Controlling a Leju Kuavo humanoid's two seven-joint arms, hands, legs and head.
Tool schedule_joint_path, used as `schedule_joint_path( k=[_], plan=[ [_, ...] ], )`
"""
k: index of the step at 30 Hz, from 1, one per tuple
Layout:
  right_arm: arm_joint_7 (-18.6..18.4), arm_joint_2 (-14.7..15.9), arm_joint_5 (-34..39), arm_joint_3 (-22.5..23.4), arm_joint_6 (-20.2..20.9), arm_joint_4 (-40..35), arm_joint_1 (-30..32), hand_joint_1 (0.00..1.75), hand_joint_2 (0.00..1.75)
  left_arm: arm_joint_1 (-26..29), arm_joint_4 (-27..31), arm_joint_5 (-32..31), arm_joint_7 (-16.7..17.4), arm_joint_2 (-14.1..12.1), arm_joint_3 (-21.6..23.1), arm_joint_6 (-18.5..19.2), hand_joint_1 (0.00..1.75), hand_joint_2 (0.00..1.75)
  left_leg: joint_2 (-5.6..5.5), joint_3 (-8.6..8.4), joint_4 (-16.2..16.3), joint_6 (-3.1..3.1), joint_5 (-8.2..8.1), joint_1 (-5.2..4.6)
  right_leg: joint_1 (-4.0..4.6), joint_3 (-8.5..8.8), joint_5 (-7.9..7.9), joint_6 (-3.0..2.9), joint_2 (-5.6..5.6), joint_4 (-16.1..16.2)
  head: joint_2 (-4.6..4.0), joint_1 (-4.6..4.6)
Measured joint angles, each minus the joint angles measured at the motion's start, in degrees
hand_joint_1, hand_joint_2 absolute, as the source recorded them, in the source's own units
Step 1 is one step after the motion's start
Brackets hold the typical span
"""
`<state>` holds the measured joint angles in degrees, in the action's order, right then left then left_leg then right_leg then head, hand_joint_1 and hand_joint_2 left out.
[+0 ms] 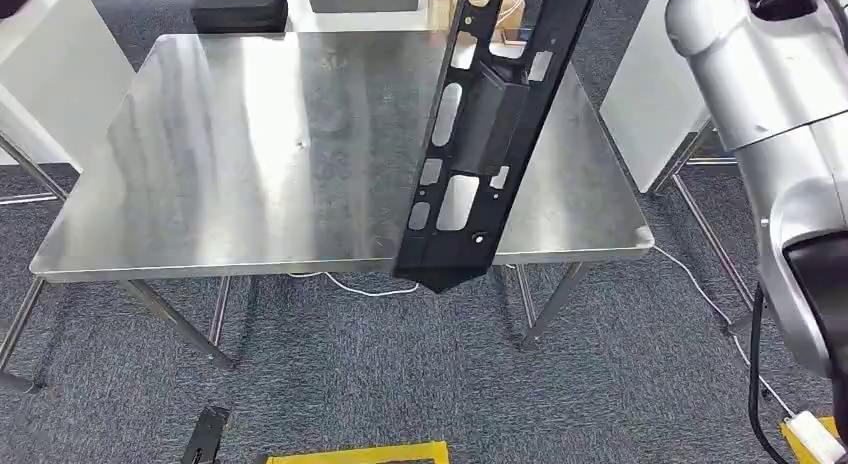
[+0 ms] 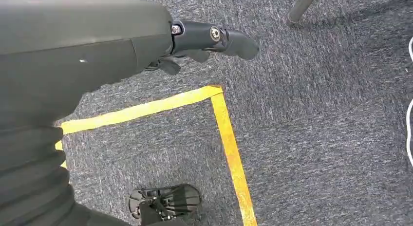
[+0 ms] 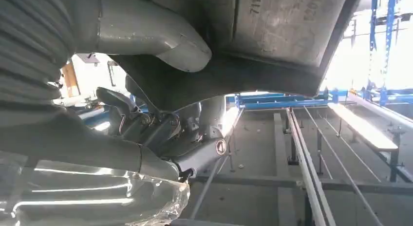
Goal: Take the parts from the cabinet and place them on the table.
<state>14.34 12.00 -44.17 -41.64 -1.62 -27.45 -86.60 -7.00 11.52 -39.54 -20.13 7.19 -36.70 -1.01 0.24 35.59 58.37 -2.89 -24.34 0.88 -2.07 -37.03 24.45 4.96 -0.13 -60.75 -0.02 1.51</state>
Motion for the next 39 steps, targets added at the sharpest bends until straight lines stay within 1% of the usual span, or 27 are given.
schedule_joint_path(
  k=[1,2,4,7,10,11,13,15,18,19,20,22,23,24,25,27,28,29,30,31,32,33,34,35,36,38,39],
  plan=[
    [0.0,0.05,0.0,0.0,0.0,0.0,-0.13,1.75,1.75,-0.01,0.0,0.0,0.02,-0.04,0.0,0.0,0.0,1.75,-0.02,0.12,0.14,0.63,-0.27,-0.44,0.39,1.59,0.17,-0.51,-0.35,2.73,0.0,0.0],
    [0.04,-0.07,-0.04,0.0,0.0,0.02,-0.15,1.75,1.75,0.01,0.0,0.0,0.04,-0.04,0.0,-0.02,0.0,1.75,0.03,0.14,0.08,1.07,-0.23,-0.37,0.89,1.88,-0.02,-1.62,0.16,2.8,0.0,-0.24],
    [0.04,0.17,-0.04,0.0,0.0,0.22,-0.14,1.75,1.75,0.04,0.0,0.15,0.0,-0.02,-0.04,0.61,0.0,1.75,0.13,0.0,-0.03,1.82,-0.73,-0.21,1.13,1.59,0.48,-2.99,0.23,2.74,0.0,-0.31],
    [0.09,0.13,-0.07,0.04,0.02,0.22,-0.38,1.75,1.75,0.0,0.02,0.15,-0.31,-0.09,-0.07,0.81,0.0,1.75,0.19,1.23,2.97,2.72,-2.22,0.29,0.37,2.84,0.91,-4.81,0.62,2.97,0.0,-0.61],
    [0.13,-0.15,-0.2,-0.02,0.11,0.3,-0.16,1.75,1.75,0.14,0.0,0.09,-0.31,-0.09,-0.09,0.55,0.0,1.75,0.14,8.47,15.58,3.26,-6.36,0.39,0.84,4.06,1.95,-5.77,0.92,2.95,0.0,-0.79],
    [0.13,-0.2,-0.22,-0.04,0.15,0.39,-0.02,1.75,1.75,0.19,0.0,0.09,-0.31,-0.11,-0.11,0.52,0.0,1.75,0.14,10.33,17.64,3.27,-6.1,0.38,1.0,4.59,2.44,-5.75,1.11,2.94,0.0,-0.81],
    [0.13,-0.22,-0.22,-0.04,0.17,0.48,0.08,1.75,1.75,0.27,0.0,0.09,-0.31,-0.11,-0.15,0.52,0.0,1.75,0.15,9.97,13.58,2.97,-1.4,0.38,1.14,6.07,3.58,-5.6,1.38,2.94,0.0,-0.79],
    [0.13,-0.26,-0.22,-0.04,0.17,0.48,0.02,1.75,1.75,0.35,0.0,0.09,-0.31,-0.13,-0.22,0.5,0.0,1.75,0.14,5.76,2.37,2.21,5.58,0.3,1.18,8.19,5.16,-5.29,1.45,3.0,0.0,-0.81],
    [0.18,-0.42,-0.26,-0.04,0.31,0.57,-0.26,1.75,1.75,0.19,-0.07,0.09,-0.31,-0.17,-0.26,0.5,0.0,1.75,0.1,3.01,0.39,1.19,2.37,-0.6,1.47,8.79,5.95,-4.24,1.6,4.19,0.0,-1.16],
    [0.18,-0.39,-0.26,-0.04,0.31,0.57,-0.22,1.75,1.75,0.19,-0.07,0.09,-0.31,-0.22,-0.29,0.5,0.0,1.75,0.12,2.84,-0.25,0.87,2.21,-0.69,1.62,9.62,5.55,-3.78,1.63,3.99,0.0,-1.18],
    [0.18,-0.39,-0.26,-0.02,0.26,0.53,-0.27,1.75,1.75,0.18,-0.07,0.09,-0.33,-0.15,-0.29,0.5,0.0,1.75,0.12,1.88,-0.63,0.29,1.83,-0.68,2.11,9.55,4.85,-2.7,1.59,3.36,0.0,-1.29],
    [0.31,-0.33,-0.13,0.0,0.24,0.57,-0.1,1.75,1.75,0.27,-0.07,0.09,-0.33,-0.09,-0.33,0.61,0.0,1.75,-0.12,-0.13,-1.74,-0.34,1.2,-0.4,1.91,5.85,3.48,-2.04,1.03,-2.97,0.0,-1.05],
    [0.65,-0.37,-0.02,-0.02,0.35,0.61,-0.07,1.75,1.75,0.22,-0.07,0.02,-0.31,-0.11,-0.37,0.7,0.0,1.75,-0.08,-0.64,-1.74,-0.74,0.66,-0.34,1.86,3.26,3.38,-2.47,0.98,-6.49,0.0,-1.16],
    [1.14,-0.46,-0.04,-0.04,0.66,0.66,0.3,1.75,1.75,0.13,-0.07,-0.02,-0.26,-0.13,-0.37,0.7,0.0,1.75,-0.1,-1.47,-1.75,-0.91,-0.15,-0.28,1.59,-0.43,4.12,-2.25,0.95,-10.71,0.0,-1.09],
    [1.14,-0.52,-0.04,-0.11,0.72,0.81,0.79,1.75,1.75,0.14,-0.07,-0.09,-0.22,-0.11,-0.39,0.79,0.0,1.75,-0.23,-2.27,-1.76,-0.89,-0.88,-0.25,1.52,-2.86,6.08,-2.43,0.95,-12.71,0.0,-1.12],
    [1.24,-0.87,0.17,-0.11,0.72,1.05,1.39,1.75,1.75,0.26,-0.07,-0.2,-0.13,0.07,-0.39,0.92,0.0,1.75,-0.62,-4.14,-1.76,-0.62,-2.51,-0.23,1.24,-5.81,10.0,-3.45,0.84,-12.44,0.0,-1.05],
    [1.38,-1.05,0.2,-0.11,0.72,1.09,1.45,1.75,1.75,0.28,-0.07,-0.26,-0.13,0.11,-0.42,0.94,0.0,1.75,-0.75,-5.18,-1.76,-0.45,-3.35,-0.2,0.99,-6.11,9.98,-3.02,0.74,-10.18,0.0,-1.09],
    [1.46,-1.22,0.2,-0.11,0.74,1.16,1.43,1.75,1.75,0.27,-0.07,-0.37,-0.13,0.11,-0.46,0.94,0.0,1.75,-0.83,-6.54,-1.75,-0.18,-4.46,-0.1,0.75,-5.71,7.87,-2.1,0.56,-5.88,0.0,-1.07],
    [1.55,-1.53,0.2,-0.15,0.81,1.2,1.45,1.75,1.75,0.26,-0.07,-0.48,-0.15,0.11,-0.5,0.9,0.0,1.75,-0.83,-7.75,-1.74,0.13,-5.3,-0.05,0.61,-5.04,3.9,-0.59,0.22,-1.41,0.0,-1.07],
    [1.57,-1.68,0.13,-0.24,1.11,1.42,1.67,1.75,1.75,0.31,-0.11,-0.5,-0.43,0.11,-0.53,0.9,0.0,1.75,-0.85,-7.87,-1.78,0.46,-6.09,-0.07,0.63,-4.52,-3.24,1.01,-0.36,3.17,0.0,-1.05],
    [1.77,-1.79,0.05,-0.33,1.2,1.55,1.85,1.75,1.75,0.35,-0.15,-0.48,-1.02,0.11,-0.55,0.94,0.0,1.75,-0.9,-9.68,-1.52,0.93,-7.34,-0.13,0.92,-4.32,-6.14,0.67,-1.04,4.45,0.0,-1.21],
    [1.77,-2.36,-0.3,-0.63,1.42,1.59,1.93,1.75,1.75,0.22,-0.15,-0.14,-2.22,0.2,-0.59,0.7,0.0,1.75,-1.02,-9.38,-2.23,1.38,-7.63,-0.05,1.92,-2.57,-6.21,-0.8,-0.71,3.94,0.0,-1.28],
    [1.9,-2.1,-0.39,-0.72,1.4,1.6,1.84,1.75,1.75,0.21,-0.06,0.18,-4.16,0.28,-0.61,0.3,0.0,1.75,-0.7,-11.04,-2.31,1.9,-7.23,0.03,2.35,-2.01,-6.15,-2.18,-0.33,4.71,0.0,-1.36],
    [1.99,-2.27,-0.42,-0.81,1.36,1.57,1.53,1.75,1.75,0.09,0.0,0.57,-6.07,0.39,-0.68,-0.46,0.0,1.75,-0.54,-11.17,-2.26,2.11,-6.52,0.06,1.95,-1.42,-5.91,-3.16,-0.41,5.78,0.02,-1.33],
    [2.08,-2.8,-0.46,-0.92,1.33,1.42,1.15,1.75,1.75,-0.09,0.02,1.13,-8.12,0.5,-0.74,-0.98,0.0,1.75,-0.44,-10.51,-1.23,2.4,-6.13,0.1,1.14,0.04,-5.88,-4.0,-0.37,6.55,0.0,-1.51],
    [2.34,-3.0,-0.39,-1.05,1.11,1.42,0.36,1.75,1.75,-0.21,0.02,2.29,-12.95,0.59,-0.92,-2.42,0.0,1.75,-0.42,-7.61,4.57,2.55,-6.45,0.3,0.78,1.33,-5.31,-5.12,0.02,7.32,0.0,-1.83],
    [2.56,-3.13,-0.33,-1.18,1.0,1.4,0.19,1.75,1.75,-0.34,0.02,2.73,-14.61,0.59,-1.01,-4.14,0.0,1.75,-0.47,-4.35,9.19,2.84,-8.49,0.39,0.72,1.73,-4.94,-5.57,0.06,7.32,0.0,-1.77]
  ],
)
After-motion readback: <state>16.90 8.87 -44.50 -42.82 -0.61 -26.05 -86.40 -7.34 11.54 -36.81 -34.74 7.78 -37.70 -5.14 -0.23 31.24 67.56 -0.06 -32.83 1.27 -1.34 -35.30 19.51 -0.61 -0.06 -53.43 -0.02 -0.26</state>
